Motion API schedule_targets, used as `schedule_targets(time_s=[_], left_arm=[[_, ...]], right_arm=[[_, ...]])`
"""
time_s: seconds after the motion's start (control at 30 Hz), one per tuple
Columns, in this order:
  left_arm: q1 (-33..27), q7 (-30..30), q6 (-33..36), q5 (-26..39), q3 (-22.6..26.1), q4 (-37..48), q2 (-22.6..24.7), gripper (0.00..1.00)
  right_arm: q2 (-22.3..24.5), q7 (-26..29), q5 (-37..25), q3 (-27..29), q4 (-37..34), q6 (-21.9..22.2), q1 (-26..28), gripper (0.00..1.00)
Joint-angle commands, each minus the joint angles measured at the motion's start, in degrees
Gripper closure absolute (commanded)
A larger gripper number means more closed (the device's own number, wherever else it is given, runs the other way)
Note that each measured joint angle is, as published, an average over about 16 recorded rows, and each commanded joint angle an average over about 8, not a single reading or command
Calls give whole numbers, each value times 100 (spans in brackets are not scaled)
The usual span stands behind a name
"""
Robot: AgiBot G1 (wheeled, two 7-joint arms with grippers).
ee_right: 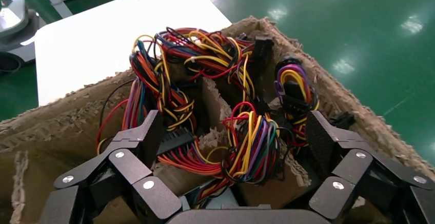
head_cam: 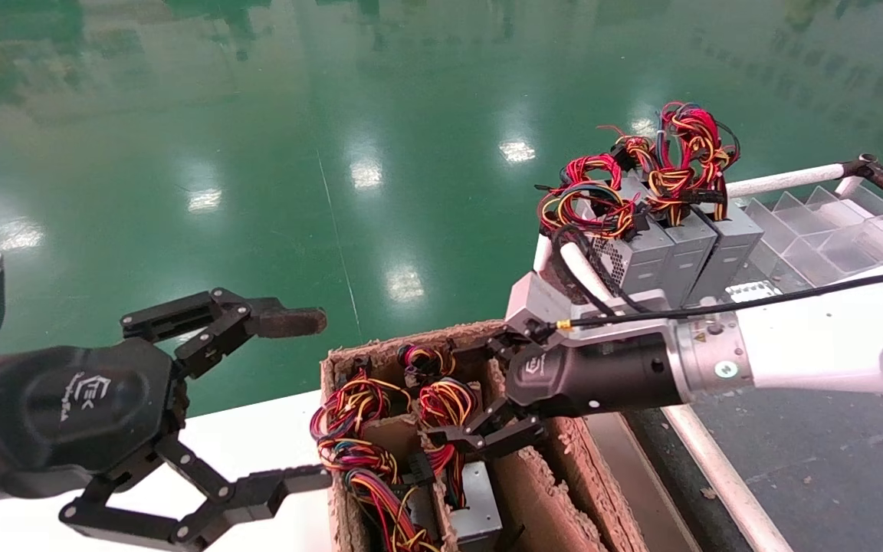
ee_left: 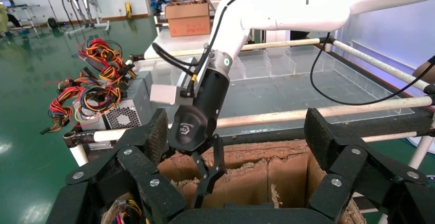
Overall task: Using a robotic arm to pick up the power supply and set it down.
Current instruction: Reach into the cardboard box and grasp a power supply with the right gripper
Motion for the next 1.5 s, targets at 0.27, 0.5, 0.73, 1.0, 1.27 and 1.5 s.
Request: schedule_targets(time_s=[0.27,0.5,0.73,1.0,1.27,1.5], left_arm=[[0,0,0,0,0,0,0,0],[0,0,0,-1,1,0,0,0],[0,1,0,-1,1,0,0,0],[0,1,-1,-1,2,0,-1,0],[-1,1,-1,-1,2,0,-1,0],[-1,1,-1,-2,2,0,-1,0]], right_arm=[[-260,-552,-121,-92,-767,-94,169,100],[-349,-820,-145,-117,-1125,-153,224,100],[-384,-1039,-171,-147,-1331,-211,249,100],[-373,-1216,-163,-155,-1485,-219,242,100],[-361,-1392,-47,-85,-1600,-209,186,100],[-350,-1542,41,-35,-1608,-225,130,100]])
